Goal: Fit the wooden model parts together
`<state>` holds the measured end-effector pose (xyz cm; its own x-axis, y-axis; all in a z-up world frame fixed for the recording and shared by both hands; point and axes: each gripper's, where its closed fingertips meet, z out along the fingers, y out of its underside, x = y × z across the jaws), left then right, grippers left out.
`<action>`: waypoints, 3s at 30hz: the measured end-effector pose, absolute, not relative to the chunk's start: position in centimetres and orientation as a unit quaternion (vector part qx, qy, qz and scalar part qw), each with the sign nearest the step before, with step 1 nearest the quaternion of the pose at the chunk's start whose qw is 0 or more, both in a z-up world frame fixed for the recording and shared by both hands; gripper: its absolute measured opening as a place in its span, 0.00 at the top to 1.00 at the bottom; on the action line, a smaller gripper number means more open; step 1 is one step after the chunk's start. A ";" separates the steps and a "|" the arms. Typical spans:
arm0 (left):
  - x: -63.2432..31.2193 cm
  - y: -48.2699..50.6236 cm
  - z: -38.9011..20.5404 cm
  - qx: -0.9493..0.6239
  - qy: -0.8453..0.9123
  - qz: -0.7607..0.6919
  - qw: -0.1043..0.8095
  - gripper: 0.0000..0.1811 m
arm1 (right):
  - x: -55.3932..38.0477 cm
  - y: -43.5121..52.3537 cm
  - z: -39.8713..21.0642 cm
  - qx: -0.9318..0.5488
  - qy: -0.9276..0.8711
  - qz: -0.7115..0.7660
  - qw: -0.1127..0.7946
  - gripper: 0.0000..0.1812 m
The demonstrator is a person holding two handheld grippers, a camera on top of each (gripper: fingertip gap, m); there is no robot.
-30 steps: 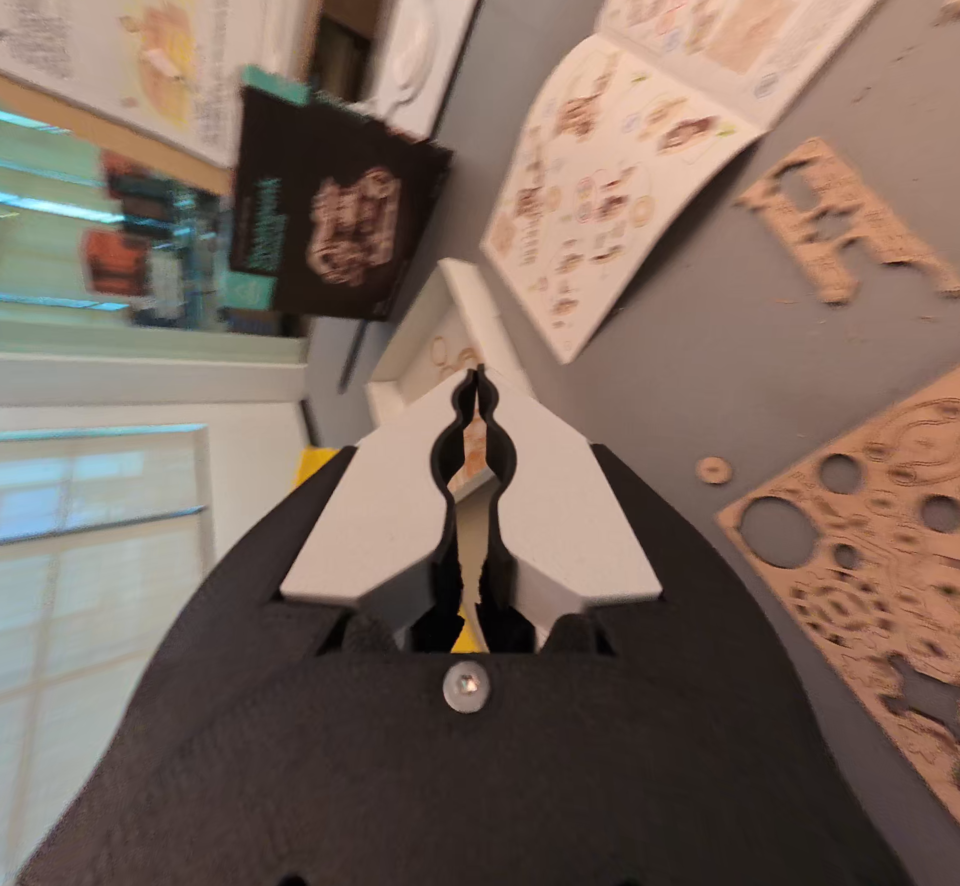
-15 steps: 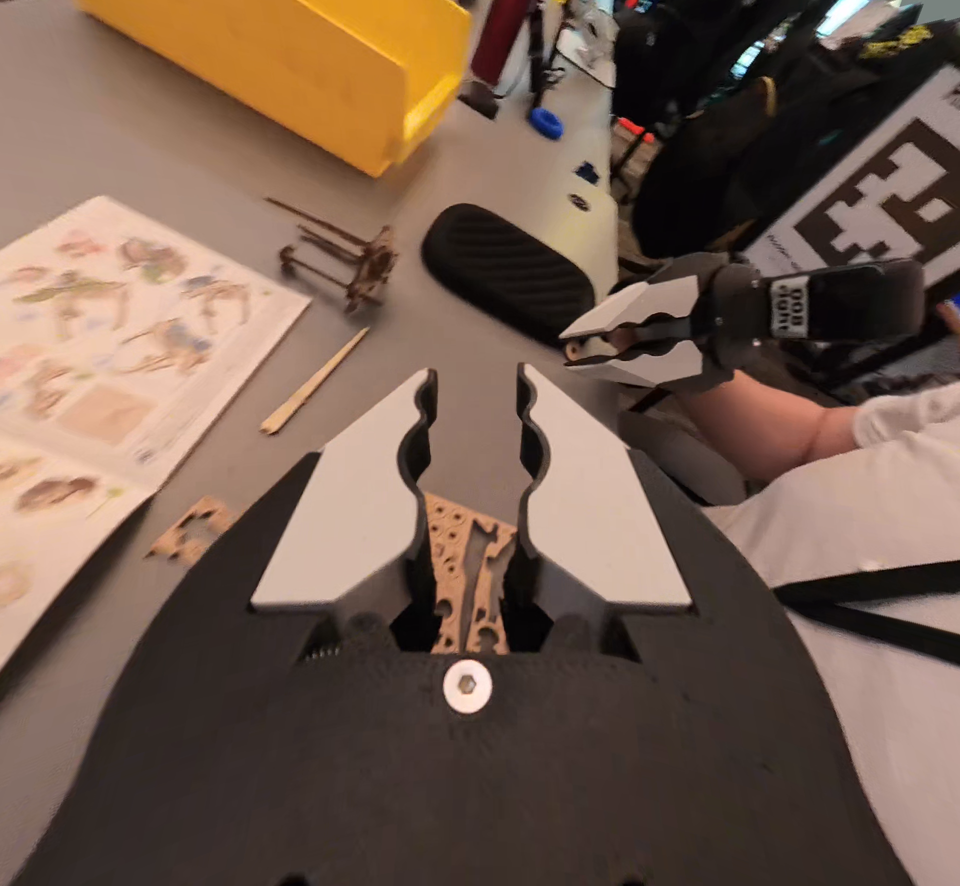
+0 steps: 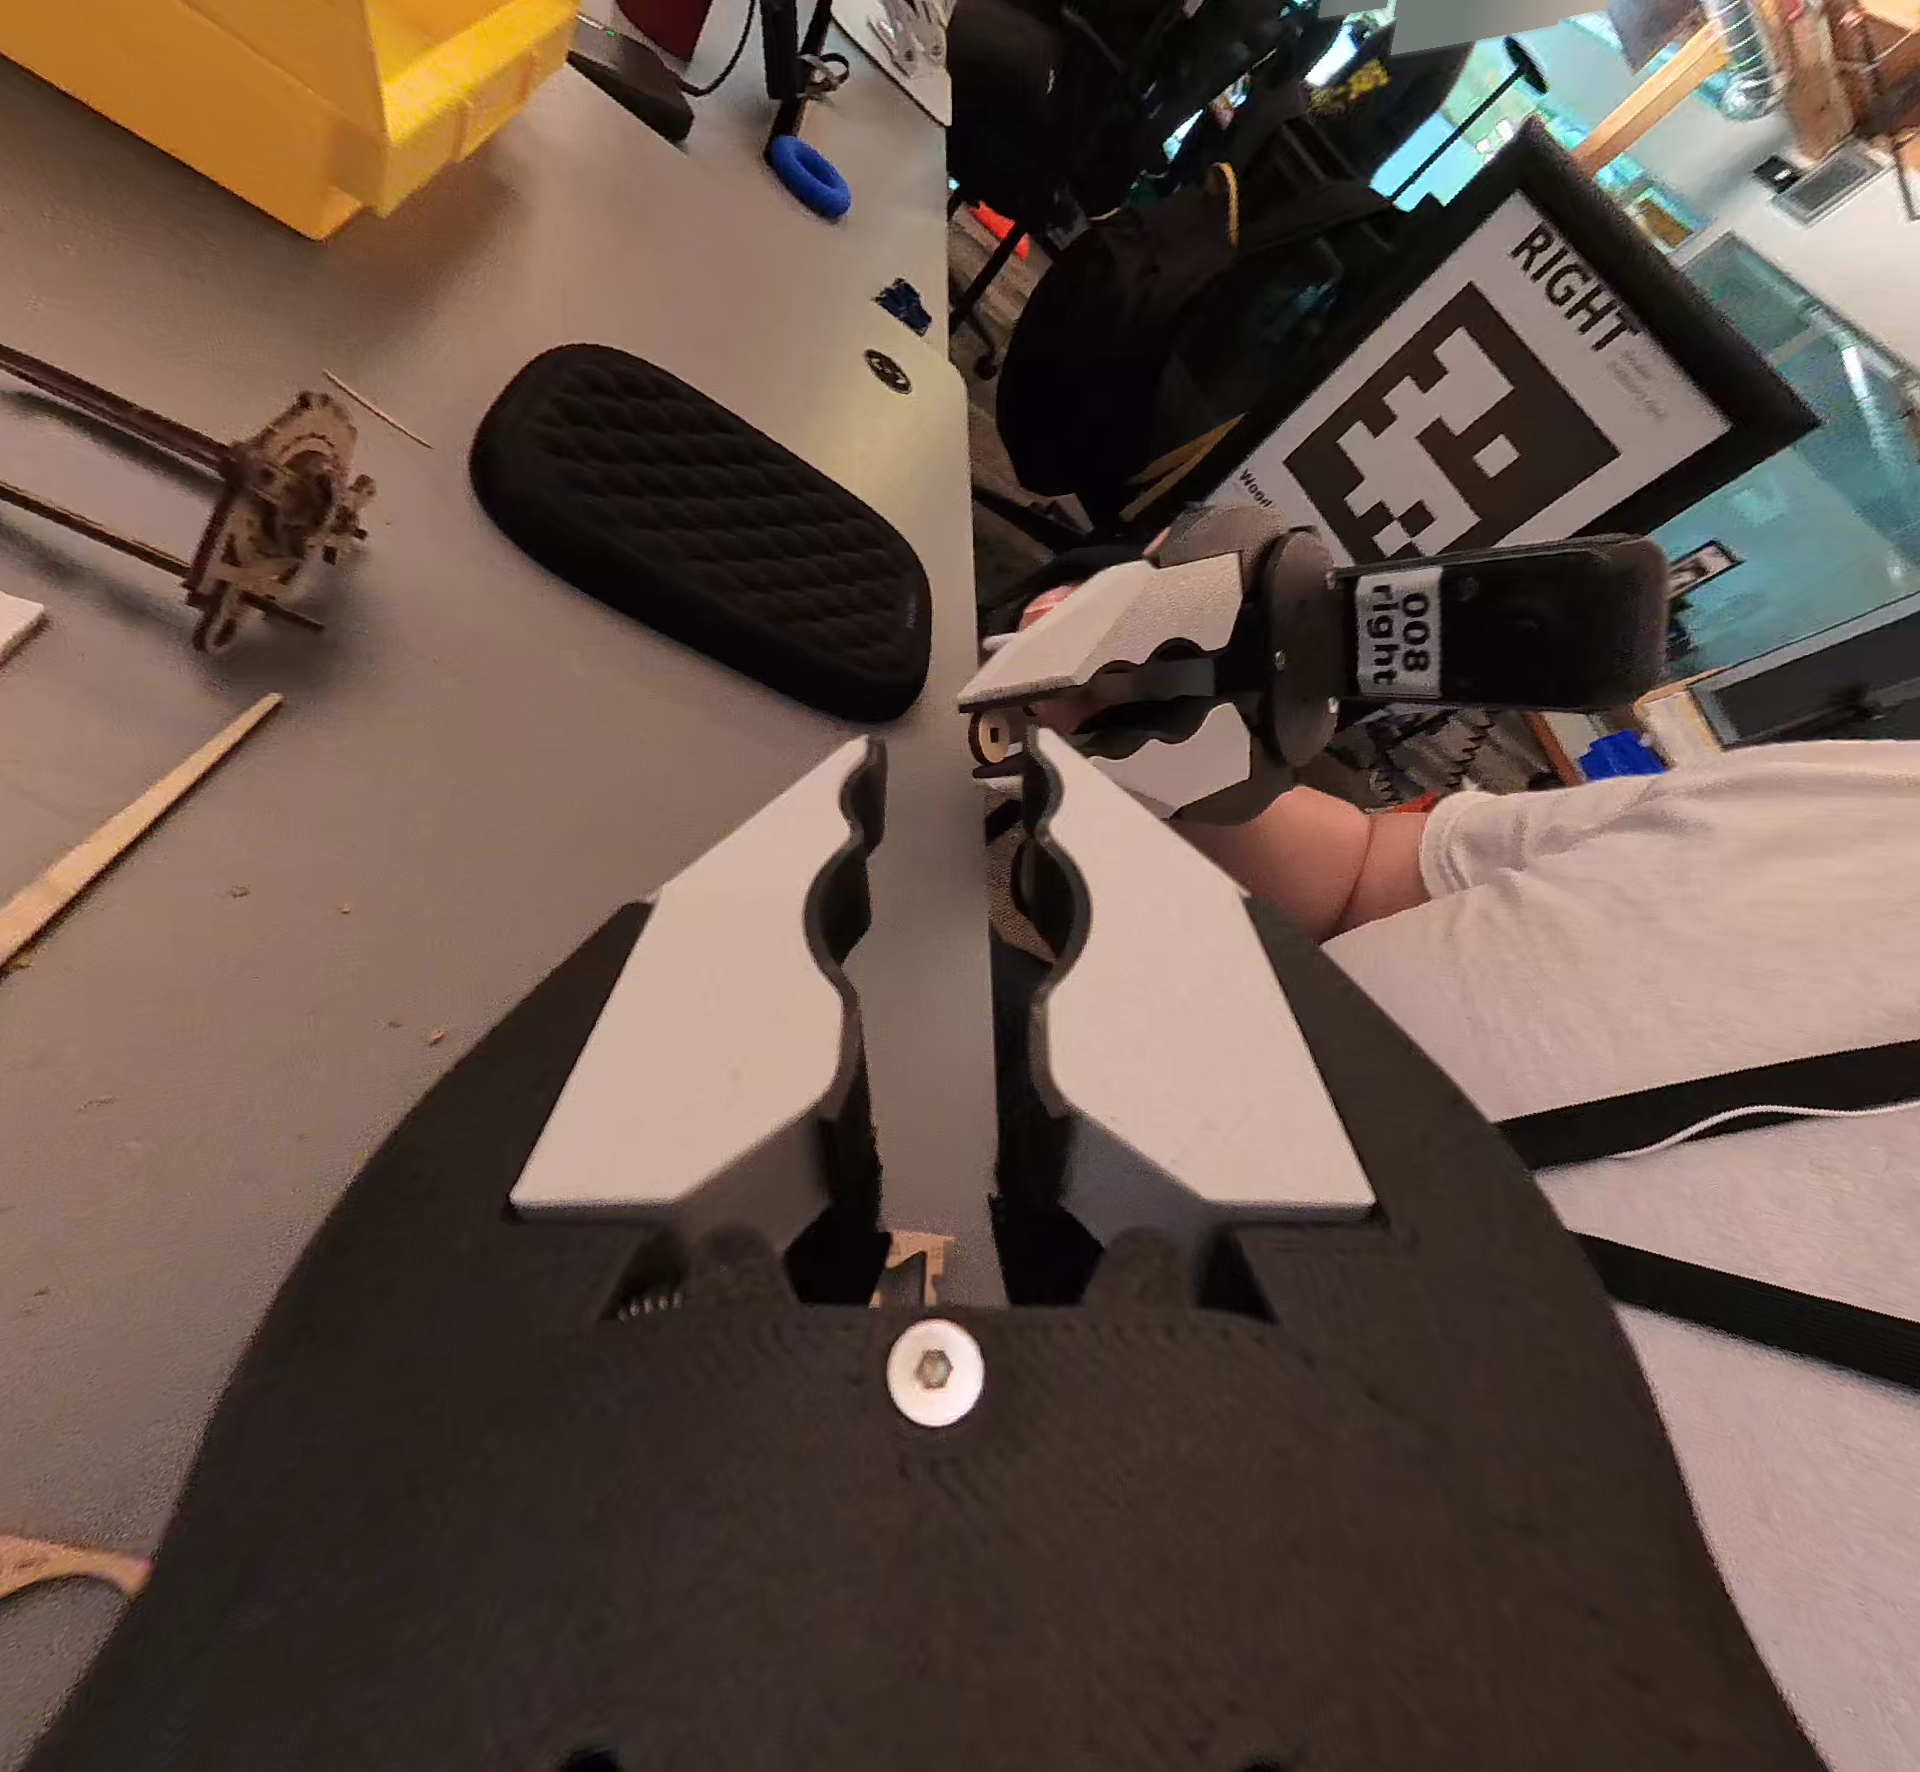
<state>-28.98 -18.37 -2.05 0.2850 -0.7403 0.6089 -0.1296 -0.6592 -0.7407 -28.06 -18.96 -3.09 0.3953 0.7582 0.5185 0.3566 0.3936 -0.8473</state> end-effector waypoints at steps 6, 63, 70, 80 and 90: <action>-28.4 -18.7 -2.2 -0.748 0.299 -0.520 0.284 0.87 | -27.5 -19.1 -3.1 -0.532 -0.529 0.151 0.643 0.94; -36.8 -19.7 -2.2 -0.756 0.106 -0.493 0.417 0.86 | -30.6 -18.4 -4.0 -0.534 -0.499 0.255 0.633 0.94; -37.0 -20.0 -1.9 -0.755 0.105 -0.492 0.421 0.86 | -30.7 -18.4 -4.0 -0.530 -0.502 0.250 0.636 0.94; -37.9 -19.6 -1.6 -0.733 0.050 -0.523 0.432 0.85 | -31.1 -18.5 -1.3 -0.502 -0.507 0.267 0.648 0.94; -36.4 -20.8 -2.3 -0.715 0.040 -0.565 0.410 0.86 | -34.3 -20.4 -1.6 -0.473 -0.550 0.299 0.621 0.94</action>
<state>-36.41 -20.75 -2.28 0.3580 -0.5211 0.7748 0.4054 -0.6608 -0.6317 -34.34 -20.39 -1.56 0.2175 0.8905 0.3997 0.1487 0.3745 -0.9152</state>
